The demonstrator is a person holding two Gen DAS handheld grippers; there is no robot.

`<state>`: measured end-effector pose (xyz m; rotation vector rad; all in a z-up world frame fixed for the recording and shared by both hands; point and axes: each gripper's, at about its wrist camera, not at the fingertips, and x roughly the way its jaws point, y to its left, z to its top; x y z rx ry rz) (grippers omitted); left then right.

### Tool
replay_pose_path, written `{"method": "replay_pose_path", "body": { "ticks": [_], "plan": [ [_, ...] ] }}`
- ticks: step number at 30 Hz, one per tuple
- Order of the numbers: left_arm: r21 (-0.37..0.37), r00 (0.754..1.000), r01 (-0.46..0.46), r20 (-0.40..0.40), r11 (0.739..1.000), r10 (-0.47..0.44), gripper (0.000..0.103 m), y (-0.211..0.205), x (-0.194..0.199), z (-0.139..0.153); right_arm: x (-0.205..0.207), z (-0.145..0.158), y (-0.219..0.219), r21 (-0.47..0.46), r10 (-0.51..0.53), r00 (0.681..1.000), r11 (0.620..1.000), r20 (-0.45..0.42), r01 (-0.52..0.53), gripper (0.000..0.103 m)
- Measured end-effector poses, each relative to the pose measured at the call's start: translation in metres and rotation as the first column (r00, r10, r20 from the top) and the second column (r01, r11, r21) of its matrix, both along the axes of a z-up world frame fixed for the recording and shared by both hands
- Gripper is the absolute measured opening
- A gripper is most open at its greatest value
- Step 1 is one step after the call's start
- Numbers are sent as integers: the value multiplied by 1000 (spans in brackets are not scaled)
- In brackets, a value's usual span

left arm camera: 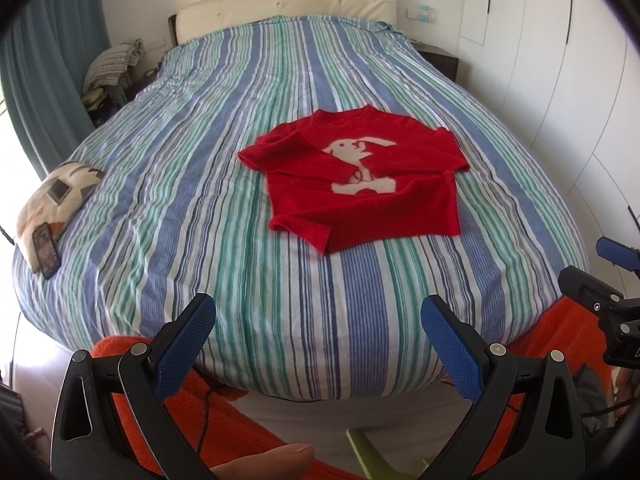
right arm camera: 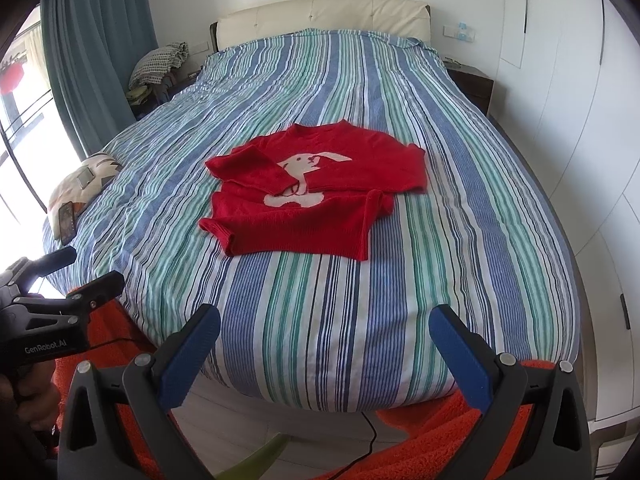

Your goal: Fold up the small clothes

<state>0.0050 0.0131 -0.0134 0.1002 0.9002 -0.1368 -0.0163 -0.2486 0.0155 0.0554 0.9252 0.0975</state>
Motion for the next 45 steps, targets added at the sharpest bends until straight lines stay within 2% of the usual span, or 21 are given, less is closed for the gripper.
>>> {"method": "replay_pose_path", "body": {
  "ticks": [12,17,20,23,24,25,27,30,32,33,34,35,36,37,41,45],
  "plan": [
    [25,1000,0,-21,1000,0,103,-7,9,-6,4,-5,-12,15,-28,1000,999,-6,29,103],
    [46,994,-77,-70,996,80,103,8,37,-30,14,-16,-21,13,-57,998,998,5,57,103],
    [3,983,-121,-142,993,120,102,23,59,-52,23,-24,-29,20,-79,996,997,28,79,103],
    [-49,976,-142,-171,989,132,102,28,85,-68,35,-33,-37,58,-66,990,997,127,59,103],
    [-66,977,-136,-172,989,123,102,25,97,-76,45,-42,-38,69,-33,987,997,159,22,103],
    [-77,978,-121,-179,990,106,102,19,112,-85,61,-57,-37,69,19,990,997,139,-29,103],
    [-70,974,-101,-210,992,85,102,4,144,-109,103,-97,-36,88,98,995,991,26,-100,103],
    [-10,955,-162,-253,987,154,100,-4,187,-146,154,-145,-47,128,41,998,991,-49,-35,103],
    [-19,942,-195,-282,981,182,87,-2,202,-163,183,-168,-55,183,-2,996,983,-94,20,103],
    [-34,935,-197,-307,980,178,63,0,207,-170,195,-180,-59,239,-2,992,970,-128,32,96],
    [-53,928,-195,-333,979,167,22,2,209,-175,204,-189,-63,300,7,988,953,-155,41,66],
    [-80,922,-188,-359,979,148,7,5,207,-178,209,-195,-66,344,17,982,938,-186,49,46],
    [-108,923,-186,-360,977,136,8,11,202,-176,209,-196,-69,368,18,978,928,-208,61,16],
    [-130,932,-179,-341,975,126,7,18,195,-170,204,-190,-72,379,13,979,923,-203,66,7],
    [-235,949,-93,-314,968,15,6,45,154,-139,164,-150,-81,410,78,983,912,-169,-2,5],
    [-281,943,-28,-325,959,-67,6,66,119,-123,128,-133,-90,453,121,964,892,-237,-1,5]
  ]
}}
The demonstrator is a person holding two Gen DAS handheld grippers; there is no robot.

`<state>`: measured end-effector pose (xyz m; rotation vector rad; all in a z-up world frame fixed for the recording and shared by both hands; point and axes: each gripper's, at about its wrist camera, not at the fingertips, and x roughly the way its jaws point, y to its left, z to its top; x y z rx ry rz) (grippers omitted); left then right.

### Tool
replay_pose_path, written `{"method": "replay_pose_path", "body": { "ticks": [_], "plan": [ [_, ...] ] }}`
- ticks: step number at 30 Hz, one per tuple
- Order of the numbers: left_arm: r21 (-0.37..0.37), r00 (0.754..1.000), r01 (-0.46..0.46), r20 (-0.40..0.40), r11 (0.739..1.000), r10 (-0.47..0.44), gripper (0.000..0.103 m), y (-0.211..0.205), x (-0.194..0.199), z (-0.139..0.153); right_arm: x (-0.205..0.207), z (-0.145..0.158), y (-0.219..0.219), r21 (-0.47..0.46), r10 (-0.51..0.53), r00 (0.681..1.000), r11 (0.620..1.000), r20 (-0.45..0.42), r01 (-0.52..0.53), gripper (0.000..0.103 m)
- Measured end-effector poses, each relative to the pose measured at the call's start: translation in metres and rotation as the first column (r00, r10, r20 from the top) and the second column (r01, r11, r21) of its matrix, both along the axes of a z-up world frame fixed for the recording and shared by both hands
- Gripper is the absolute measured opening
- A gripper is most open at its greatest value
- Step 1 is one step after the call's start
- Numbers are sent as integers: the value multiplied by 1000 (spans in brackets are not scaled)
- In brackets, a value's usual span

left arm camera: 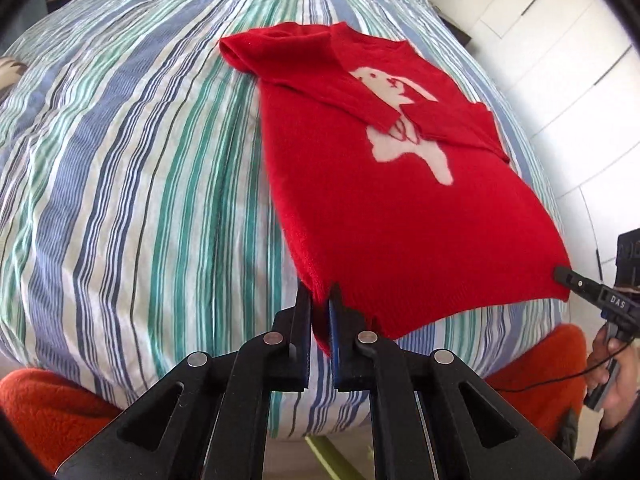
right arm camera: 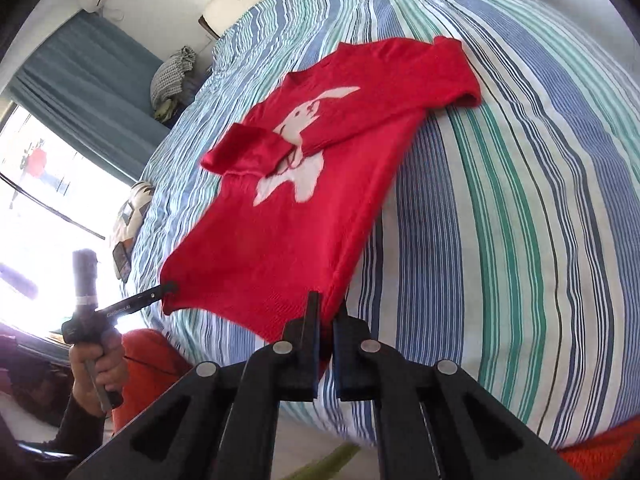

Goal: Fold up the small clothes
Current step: 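Grasp the sweater hem with the left gripper while the right gripper grasps the hem beside it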

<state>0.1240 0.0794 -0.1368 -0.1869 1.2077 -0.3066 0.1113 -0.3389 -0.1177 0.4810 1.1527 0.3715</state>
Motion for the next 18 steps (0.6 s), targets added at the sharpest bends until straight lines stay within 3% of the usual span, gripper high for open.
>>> {"method": "replay_pose_path", "body": {
  "ticks": [6,8,14,18],
  "plan": [
    [88,997,-52,-58,995,57,3,2,4,-43,-7,-59,-1,-101,-76,987,993,-142,62,5],
    [126,997,-65,-44,990,71,3,-2,3,-48,-6,-72,3,-140,-92,982,988,-163,69,4],
    [146,995,-97,-1,984,98,2,0,-12,-37,-11,-57,11,-241,-122,982,967,-141,85,4],
    [176,992,-108,-40,978,117,2,-1,0,-62,-2,-80,7,-258,-133,974,962,-181,83,3]
  ]
}}
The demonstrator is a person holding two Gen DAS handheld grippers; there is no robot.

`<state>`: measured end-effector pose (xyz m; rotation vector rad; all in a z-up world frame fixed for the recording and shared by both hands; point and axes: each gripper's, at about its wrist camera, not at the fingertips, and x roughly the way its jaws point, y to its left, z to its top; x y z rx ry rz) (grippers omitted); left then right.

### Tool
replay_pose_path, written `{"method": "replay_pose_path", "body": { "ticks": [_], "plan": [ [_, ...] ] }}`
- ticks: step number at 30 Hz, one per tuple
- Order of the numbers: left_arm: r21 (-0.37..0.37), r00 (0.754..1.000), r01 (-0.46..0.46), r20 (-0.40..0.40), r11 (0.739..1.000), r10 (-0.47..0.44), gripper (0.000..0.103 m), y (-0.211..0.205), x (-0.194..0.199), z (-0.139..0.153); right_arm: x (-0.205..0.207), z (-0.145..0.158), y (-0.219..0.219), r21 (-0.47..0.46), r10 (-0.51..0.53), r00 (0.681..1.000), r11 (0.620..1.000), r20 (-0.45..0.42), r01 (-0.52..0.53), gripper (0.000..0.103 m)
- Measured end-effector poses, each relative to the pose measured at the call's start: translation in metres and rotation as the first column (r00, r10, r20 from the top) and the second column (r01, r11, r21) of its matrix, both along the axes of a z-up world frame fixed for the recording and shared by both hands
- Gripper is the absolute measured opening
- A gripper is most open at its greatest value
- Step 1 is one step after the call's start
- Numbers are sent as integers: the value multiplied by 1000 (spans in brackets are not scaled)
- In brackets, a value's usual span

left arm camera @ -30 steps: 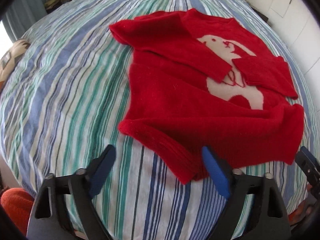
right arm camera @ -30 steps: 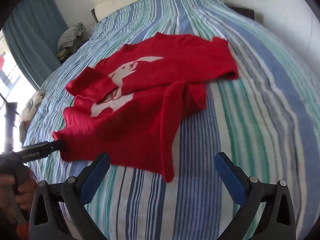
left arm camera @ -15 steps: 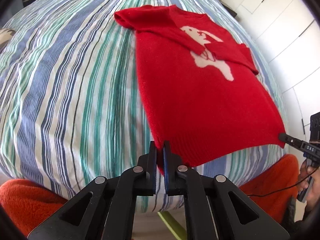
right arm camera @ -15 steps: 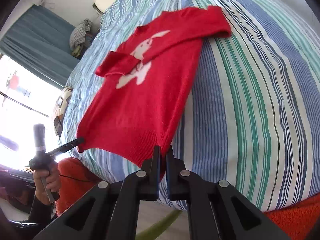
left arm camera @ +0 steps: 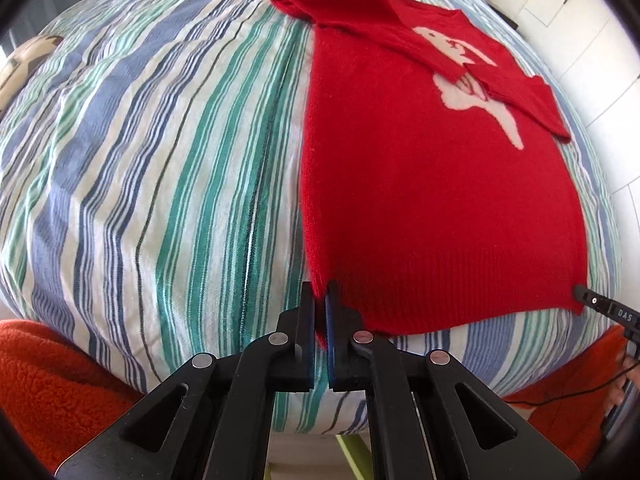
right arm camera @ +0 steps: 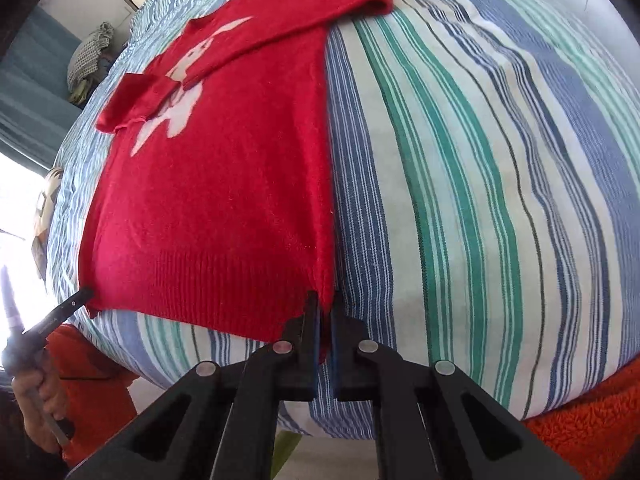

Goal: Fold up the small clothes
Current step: 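Grasp the sweater hem with the left gripper while the right gripper grasps the hem beside it, then open both grippers and release the sweater hem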

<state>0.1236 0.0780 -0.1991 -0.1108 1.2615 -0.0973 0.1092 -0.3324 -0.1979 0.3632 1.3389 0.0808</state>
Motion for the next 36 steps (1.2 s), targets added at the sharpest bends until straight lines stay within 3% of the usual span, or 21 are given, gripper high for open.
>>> {"method": "replay_pose_path", "body": {
  "ticks": [5,10,19,26,36],
  "plan": [
    [63,999,23,40,998,-26,2,-8,-4,-10,1,-7,3,-20,8,1000,1000,18,-7,3],
    [104,996,49,67,993,-56,2,-17,-4,-15,-9,-13,-5,33,-33,998,999,61,31,1],
    [60,998,4,64,998,-8,6,-1,-15,-10,-17,-13,-13,75,-55,994,996,98,48,1],
    [51,999,-7,50,999,5,7,10,-28,-8,-19,-7,-3,16,-19,992,1000,126,17,2],
    [129,998,21,58,991,-28,8,-8,-22,-11,-19,-5,12,-76,39,987,997,155,-28,3]
  ]
}}
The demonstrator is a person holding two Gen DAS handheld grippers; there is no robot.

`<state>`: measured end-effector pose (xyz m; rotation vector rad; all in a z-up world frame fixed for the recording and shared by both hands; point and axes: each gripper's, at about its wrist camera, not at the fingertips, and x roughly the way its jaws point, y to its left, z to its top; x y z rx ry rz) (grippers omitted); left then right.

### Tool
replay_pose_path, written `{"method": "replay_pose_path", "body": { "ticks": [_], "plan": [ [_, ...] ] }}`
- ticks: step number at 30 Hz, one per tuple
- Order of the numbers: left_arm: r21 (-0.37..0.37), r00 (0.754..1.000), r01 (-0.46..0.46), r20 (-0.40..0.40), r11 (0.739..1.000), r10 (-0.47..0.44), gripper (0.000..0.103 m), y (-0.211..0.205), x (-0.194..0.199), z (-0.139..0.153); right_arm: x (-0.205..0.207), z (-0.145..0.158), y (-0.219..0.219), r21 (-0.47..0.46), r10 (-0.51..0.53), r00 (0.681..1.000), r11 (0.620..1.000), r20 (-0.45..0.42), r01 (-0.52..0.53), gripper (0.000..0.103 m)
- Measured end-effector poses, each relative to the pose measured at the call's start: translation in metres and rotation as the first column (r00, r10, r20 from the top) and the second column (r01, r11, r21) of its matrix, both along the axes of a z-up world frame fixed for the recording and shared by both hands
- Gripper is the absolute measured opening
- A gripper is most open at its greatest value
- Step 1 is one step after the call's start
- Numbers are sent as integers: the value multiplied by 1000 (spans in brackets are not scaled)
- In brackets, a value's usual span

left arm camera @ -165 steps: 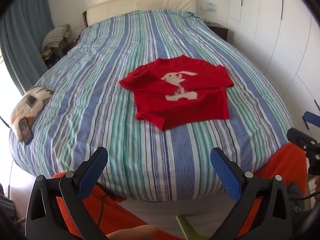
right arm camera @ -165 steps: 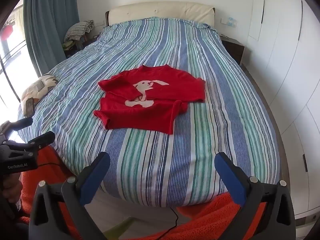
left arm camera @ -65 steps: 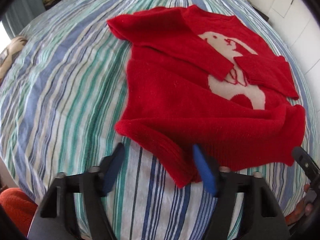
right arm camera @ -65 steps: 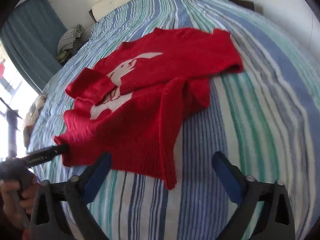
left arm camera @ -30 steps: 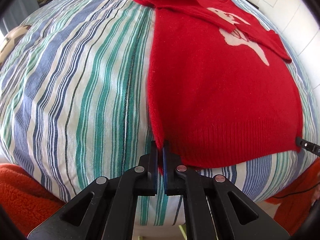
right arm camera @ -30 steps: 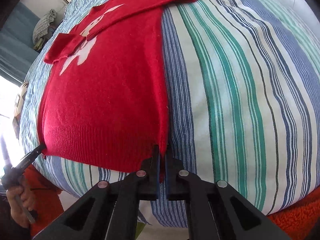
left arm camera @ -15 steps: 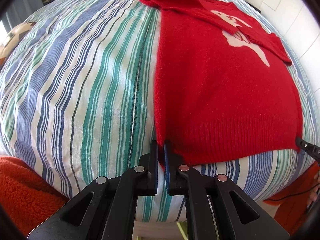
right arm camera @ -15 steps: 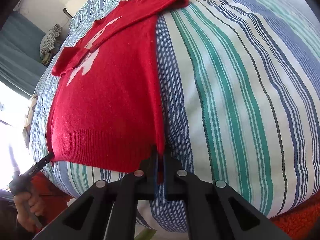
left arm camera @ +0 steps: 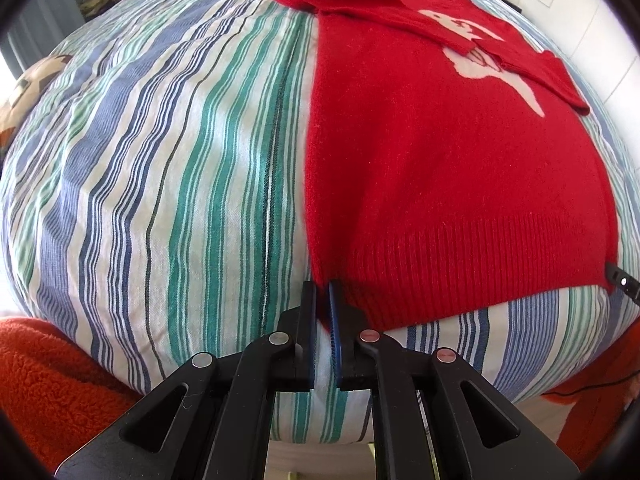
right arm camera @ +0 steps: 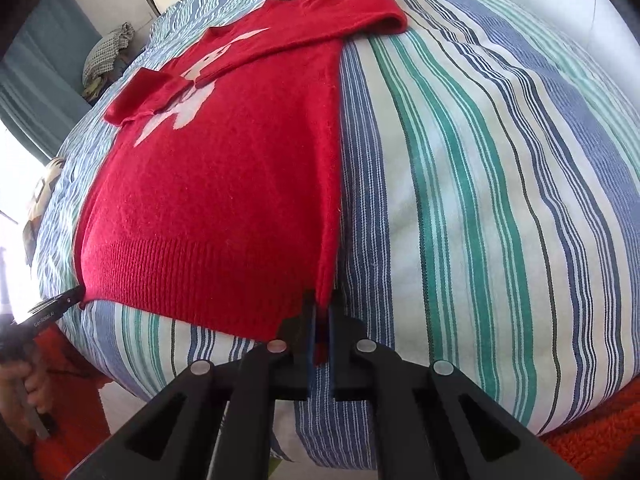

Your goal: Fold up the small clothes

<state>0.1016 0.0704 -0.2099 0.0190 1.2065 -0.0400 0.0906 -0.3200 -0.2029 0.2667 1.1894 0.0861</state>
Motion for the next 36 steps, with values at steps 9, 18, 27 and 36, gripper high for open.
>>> {"method": "replay_pose_path", "body": {
  "ticks": [9,18,27,36],
  "plan": [
    [63,999,-29,-40,998,32,46,1,-9,13,-12,13,-12,64,-32,997,997,-64,36,26],
    [-15,963,-223,150,975,222,64,54,-39,65,44,112,-7,-275,144,986,955,84,-116,45],
    [-37,928,-333,167,942,334,64,80,-29,45,180,54,137,-439,633,771,712,65,-548,52],
    [-26,928,-345,140,938,345,64,82,-23,39,214,80,45,-245,212,931,959,296,-141,6]
  ]
}}
